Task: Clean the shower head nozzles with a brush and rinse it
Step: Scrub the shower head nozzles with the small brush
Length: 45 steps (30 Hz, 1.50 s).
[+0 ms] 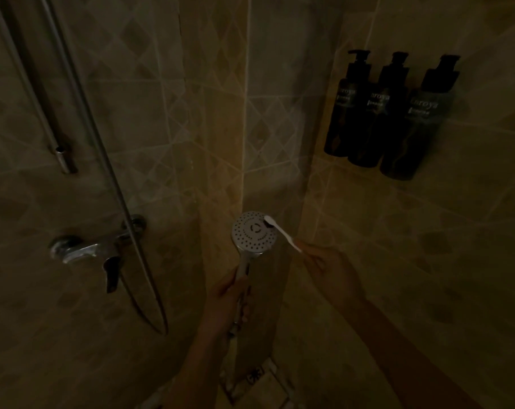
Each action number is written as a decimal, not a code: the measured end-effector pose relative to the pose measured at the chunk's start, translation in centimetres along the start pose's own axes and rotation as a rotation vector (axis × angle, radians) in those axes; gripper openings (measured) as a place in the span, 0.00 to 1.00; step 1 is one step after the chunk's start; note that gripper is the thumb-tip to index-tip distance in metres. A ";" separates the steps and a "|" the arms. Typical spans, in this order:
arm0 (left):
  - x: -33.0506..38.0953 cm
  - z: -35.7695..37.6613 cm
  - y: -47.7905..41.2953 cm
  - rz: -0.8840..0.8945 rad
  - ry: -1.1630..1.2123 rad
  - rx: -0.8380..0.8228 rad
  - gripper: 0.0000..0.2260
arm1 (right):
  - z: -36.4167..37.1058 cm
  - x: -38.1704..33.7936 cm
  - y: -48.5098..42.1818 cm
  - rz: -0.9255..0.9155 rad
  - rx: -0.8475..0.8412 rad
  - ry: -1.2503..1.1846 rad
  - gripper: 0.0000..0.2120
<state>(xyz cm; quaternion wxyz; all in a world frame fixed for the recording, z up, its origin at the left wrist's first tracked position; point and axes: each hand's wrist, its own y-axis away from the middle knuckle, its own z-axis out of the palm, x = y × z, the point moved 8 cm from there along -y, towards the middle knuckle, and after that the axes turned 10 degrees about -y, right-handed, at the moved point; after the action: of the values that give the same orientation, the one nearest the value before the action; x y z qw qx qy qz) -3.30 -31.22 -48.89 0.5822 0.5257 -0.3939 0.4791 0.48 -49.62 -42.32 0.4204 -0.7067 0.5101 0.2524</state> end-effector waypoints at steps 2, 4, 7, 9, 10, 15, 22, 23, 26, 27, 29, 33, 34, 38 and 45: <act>0.0 -1.3 0.1 -0.009 -0.029 0.039 0.15 | 2.0 -0.6 0.1 -0.017 -0.091 0.024 0.17; -0.2 -3.0 0.1 -0.039 -0.055 0.091 0.08 | 4.7 -1.1 0.8 -0.023 -0.215 0.021 0.20; 0.0 -4.9 0.1 -0.045 -0.097 0.118 0.07 | 5.0 -0.9 -1.2 0.019 -0.112 -0.017 0.19; 0.3 -6.1 0.2 -0.036 -0.129 0.137 0.08 | 5.4 -1.7 -2.4 0.030 -0.055 -0.075 0.17; 0.4 -6.9 0.3 -0.038 -0.137 0.146 0.09 | 6.4 -2.3 -2.4 0.019 -0.079 -0.095 0.17; 0.6 -11.8 1.2 -0.083 -0.110 0.218 0.12 | 12.1 -4.3 -2.1 0.019 -0.245 -0.189 0.22; 1.6 -17.4 3.2 -0.043 -0.087 0.295 0.11 | 18.8 -8.4 -2.4 -0.037 -0.406 -0.229 0.21; 1.7 -18.3 3.4 -0.033 -0.065 0.308 0.11 | 19.5 -8.7 -2.7 -0.045 -0.397 -0.229 0.21; 1.5 -20.6 3.6 -0.008 -0.018 0.337 0.11 | 20.0 -9.1 -4.7 0.036 -0.299 -0.282 0.17; 1.4 -21.3 3.8 -0.014 -0.007 0.354 0.11 | 20.6 -9.7 -4.6 0.019 -0.309 -0.285 0.16; 1.0 -23.2 4.3 -0.032 0.049 0.398 0.11 | 22.8 -11.6 -3.1 -0.052 -0.411 -0.225 0.17; 1.1 -25.7 5.3 -0.012 0.116 0.421 0.12 | 24.5 -13.2 -3.9 -0.050 -0.378 -0.196 0.19; 1.1 -26.2 5.5 0.003 0.124 0.431 0.12 | 24.5 -13.4 -4.6 -0.049 -0.323 -0.215 0.19; 1.7 -28.7 6.5 0.061 0.187 0.462 0.11 | 28.0 -15.6 -2.7 -0.145 -0.469 -0.187 0.16; 1.7 -33.1 7.2 0.073 0.208 0.526 0.09 | 31.6 -17.8 -3.6 -0.145 -0.462 -0.254 0.17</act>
<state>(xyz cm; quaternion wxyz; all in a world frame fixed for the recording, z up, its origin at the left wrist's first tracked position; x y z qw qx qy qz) -11.41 1.72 -50.11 0.4453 0.5923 -0.2129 0.6368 -0.18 -13.25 -43.54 0.3257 -0.7813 0.3299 0.4180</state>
